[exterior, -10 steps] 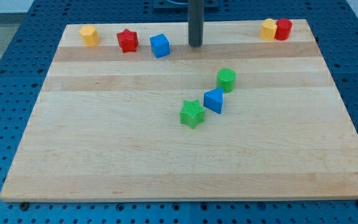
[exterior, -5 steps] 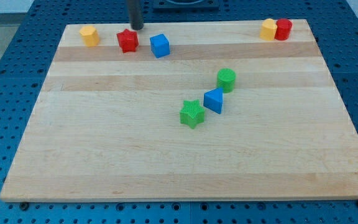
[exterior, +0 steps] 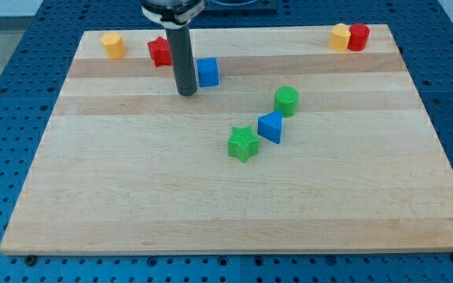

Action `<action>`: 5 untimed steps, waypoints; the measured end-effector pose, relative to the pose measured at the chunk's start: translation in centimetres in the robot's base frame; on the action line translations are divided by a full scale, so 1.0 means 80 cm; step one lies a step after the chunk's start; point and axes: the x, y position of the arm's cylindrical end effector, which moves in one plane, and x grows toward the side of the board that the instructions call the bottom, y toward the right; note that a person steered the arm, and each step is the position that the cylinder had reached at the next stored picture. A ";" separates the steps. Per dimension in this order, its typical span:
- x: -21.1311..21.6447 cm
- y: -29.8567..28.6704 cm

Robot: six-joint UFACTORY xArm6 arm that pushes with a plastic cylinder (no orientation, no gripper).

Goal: Slide the cube a little bit down

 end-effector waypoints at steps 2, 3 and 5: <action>0.009 -0.072; 0.019 -0.096; -0.083 -0.093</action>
